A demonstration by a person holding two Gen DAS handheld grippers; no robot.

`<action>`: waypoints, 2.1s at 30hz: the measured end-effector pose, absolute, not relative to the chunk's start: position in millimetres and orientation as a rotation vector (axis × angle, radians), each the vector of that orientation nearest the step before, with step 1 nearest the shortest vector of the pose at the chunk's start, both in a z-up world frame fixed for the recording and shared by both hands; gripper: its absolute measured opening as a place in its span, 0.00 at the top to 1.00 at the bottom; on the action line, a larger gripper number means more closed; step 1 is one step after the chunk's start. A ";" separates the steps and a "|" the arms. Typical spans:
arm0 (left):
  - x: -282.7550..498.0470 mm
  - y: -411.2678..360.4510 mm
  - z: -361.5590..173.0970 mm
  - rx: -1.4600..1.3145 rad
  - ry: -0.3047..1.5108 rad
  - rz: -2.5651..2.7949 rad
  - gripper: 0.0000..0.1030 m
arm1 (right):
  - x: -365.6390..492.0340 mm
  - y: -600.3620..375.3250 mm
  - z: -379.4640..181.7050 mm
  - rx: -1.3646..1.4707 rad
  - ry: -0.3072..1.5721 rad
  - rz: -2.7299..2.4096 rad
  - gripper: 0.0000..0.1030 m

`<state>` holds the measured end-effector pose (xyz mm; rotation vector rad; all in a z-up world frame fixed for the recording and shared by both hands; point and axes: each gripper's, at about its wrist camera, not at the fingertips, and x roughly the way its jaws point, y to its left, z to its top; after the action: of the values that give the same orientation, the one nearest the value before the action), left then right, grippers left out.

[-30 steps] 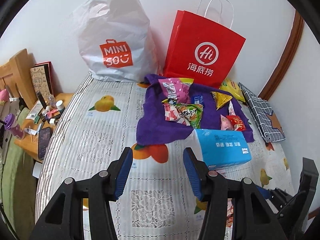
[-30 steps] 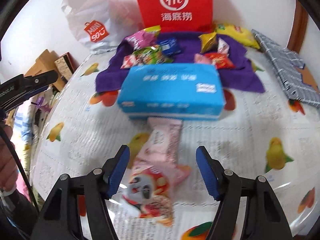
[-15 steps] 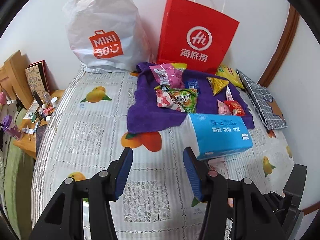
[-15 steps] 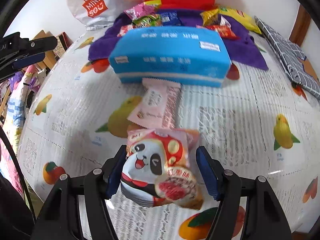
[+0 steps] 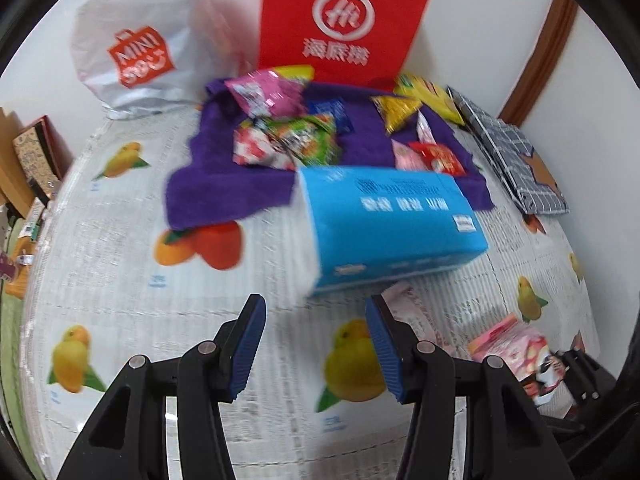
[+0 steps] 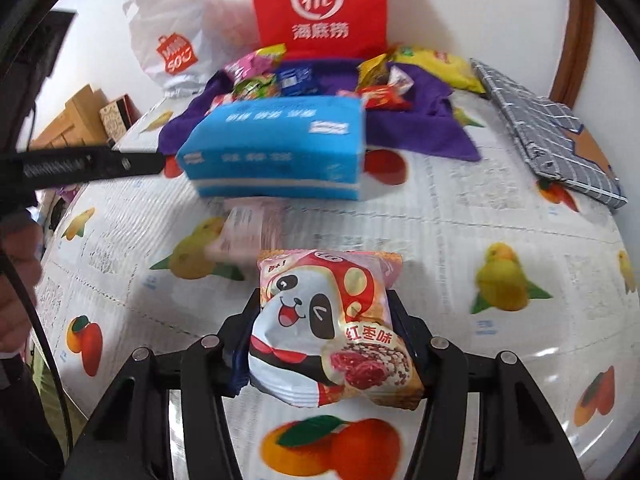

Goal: Organize snacks
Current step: 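Grasp panda-print snack bag with right tool while left tool grasps pink wrapped packet, then lift both held packets and carry them over the purple towel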

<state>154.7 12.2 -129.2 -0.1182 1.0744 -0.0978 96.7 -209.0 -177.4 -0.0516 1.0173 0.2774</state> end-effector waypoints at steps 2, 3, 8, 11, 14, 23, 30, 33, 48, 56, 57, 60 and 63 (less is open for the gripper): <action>157.1 2.4 -138.3 -0.127 1.100 -0.117 0.51 | 95.8 -222.3 -177.3 -0.045 1.004 0.254 0.45; 158.5 -1.9 -142.7 -0.131 1.113 -0.128 0.51 | 95.7 -228.2 -177.8 -0.044 0.999 0.242 0.45; 160.7 -22.2 -158.1 -0.149 1.157 -0.179 0.51 | 101.3 -258.8 -181.6 -0.016 0.980 0.180 0.45; 160.3 -31.3 -166.4 -0.163 1.186 -0.200 0.51 | 104.9 -272.2 -181.0 -0.006 0.961 0.160 0.45; 161.1 -39.0 -171.7 -0.175 1.202 -0.218 0.51 | 109.7 -281.3 -178.5 0.004 0.945 0.151 0.45; 171.2 -75.3 -179.2 -0.103 1.191 -0.218 0.43 | 112.3 -296.8 -177.9 0.035 0.929 0.144 0.45; 163.5 -104.0 -181.6 0.113 1.128 -0.170 0.53 | 112.2 -295.5 -182.5 0.036 0.931 0.143 0.45; 162.3 -100.4 -178.8 0.117 1.131 -0.188 0.65 | 114.1 -291.5 -184.9 0.032 0.935 0.152 0.45; 152.0 -58.5 -176.0 0.005 1.163 -0.175 0.69 | 117.2 -255.6 -193.8 0.010 0.969 0.194 0.45; 139.7 -30.8 -176.0 -0.017 1.159 -0.115 0.68 | 113.6 -243.5 -201.4 -0.005 0.988 0.196 0.45; 138.2 -27.6 -176.0 -0.020 1.157 -0.111 0.68 | 113.4 -242.9 -203.1 -0.002 0.992 0.195 0.45; 135.5 -18.5 -176.3 -0.012 1.144 -0.083 0.66 | 113.7 -240.4 -209.8 -0.005 1.012 0.186 0.45; 132.7 -8.4 -176.1 -0.012 1.131 -0.064 0.66 | 113.0 -238.2 -211.5 -0.013 1.005 0.180 0.45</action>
<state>132.7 -8.4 -176.1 -0.0118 1.1310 -0.0643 113.0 -238.2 -211.5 -0.0134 1.0046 0.1796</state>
